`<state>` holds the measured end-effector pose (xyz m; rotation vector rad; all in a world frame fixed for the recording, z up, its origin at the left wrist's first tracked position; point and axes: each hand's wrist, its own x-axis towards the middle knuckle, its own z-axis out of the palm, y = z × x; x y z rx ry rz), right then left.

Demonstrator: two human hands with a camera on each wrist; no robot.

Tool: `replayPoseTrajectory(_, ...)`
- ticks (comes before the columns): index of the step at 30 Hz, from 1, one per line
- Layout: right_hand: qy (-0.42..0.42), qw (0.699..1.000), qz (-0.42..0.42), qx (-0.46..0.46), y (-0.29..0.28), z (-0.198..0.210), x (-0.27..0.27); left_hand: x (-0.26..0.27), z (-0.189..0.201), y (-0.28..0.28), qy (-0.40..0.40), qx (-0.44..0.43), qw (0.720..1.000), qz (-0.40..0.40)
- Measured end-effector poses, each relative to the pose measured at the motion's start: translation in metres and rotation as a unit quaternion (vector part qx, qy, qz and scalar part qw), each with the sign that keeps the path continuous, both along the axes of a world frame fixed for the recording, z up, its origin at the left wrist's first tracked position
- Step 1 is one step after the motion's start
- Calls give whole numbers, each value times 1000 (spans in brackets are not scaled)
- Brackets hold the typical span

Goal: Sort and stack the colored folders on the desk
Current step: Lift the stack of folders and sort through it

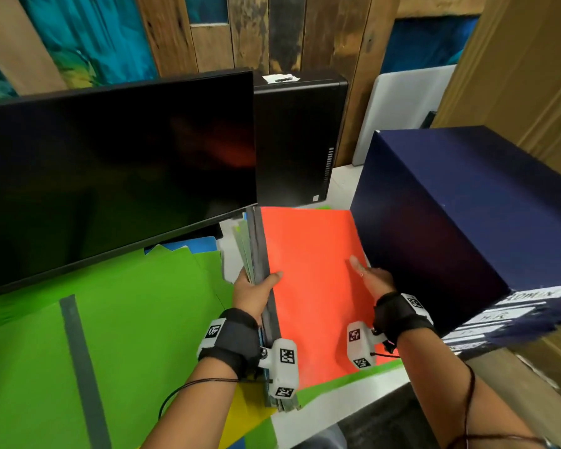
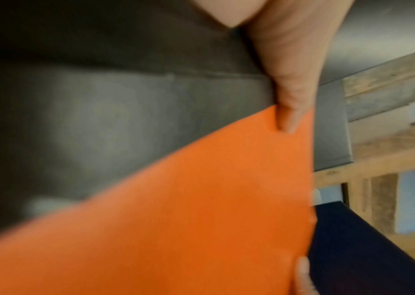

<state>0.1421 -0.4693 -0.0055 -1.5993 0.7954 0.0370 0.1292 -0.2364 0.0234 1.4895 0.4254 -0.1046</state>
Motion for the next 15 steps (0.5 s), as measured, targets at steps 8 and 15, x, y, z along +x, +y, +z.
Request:
replayPoseTrajectory(8, -269, 960, 68, -42, -5, 78, 4, -9, 65, 17, -202, 37, 979, -11)
replayPoseTrajectory(15, -331, 930, 129, 91, -19, 91, -19, -15, 102, 32, -267, 130, 944, -144)
